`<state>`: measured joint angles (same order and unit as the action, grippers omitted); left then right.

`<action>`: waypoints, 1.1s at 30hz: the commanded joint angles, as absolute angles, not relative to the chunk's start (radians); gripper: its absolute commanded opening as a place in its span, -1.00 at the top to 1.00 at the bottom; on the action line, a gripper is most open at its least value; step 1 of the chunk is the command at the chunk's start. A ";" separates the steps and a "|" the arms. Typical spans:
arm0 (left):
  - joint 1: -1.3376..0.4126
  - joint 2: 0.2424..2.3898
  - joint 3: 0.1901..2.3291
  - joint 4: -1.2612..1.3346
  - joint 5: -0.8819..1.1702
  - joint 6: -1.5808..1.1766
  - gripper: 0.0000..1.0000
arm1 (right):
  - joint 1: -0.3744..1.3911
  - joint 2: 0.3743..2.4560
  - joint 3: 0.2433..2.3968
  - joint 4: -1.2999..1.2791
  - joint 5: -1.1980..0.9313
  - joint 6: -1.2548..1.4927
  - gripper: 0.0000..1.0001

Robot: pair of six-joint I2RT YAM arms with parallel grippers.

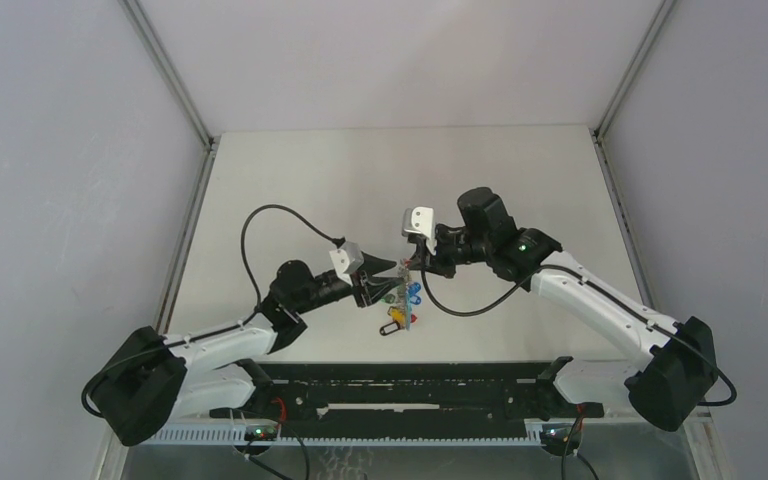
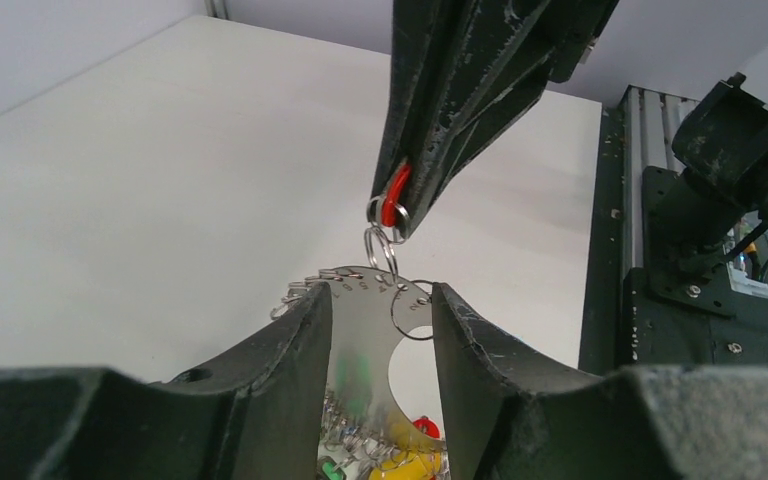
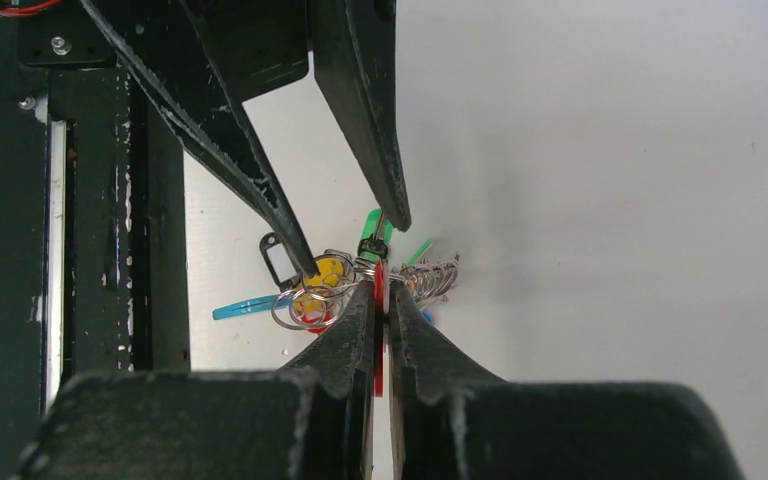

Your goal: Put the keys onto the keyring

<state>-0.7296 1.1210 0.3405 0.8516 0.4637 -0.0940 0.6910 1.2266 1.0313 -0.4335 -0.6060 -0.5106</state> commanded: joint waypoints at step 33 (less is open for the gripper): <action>-0.769 1.161 0.450 0.904 0.440 -0.042 0.57 | 0.748 1.215 1.127 -0.487 -0.584 -0.522 1.00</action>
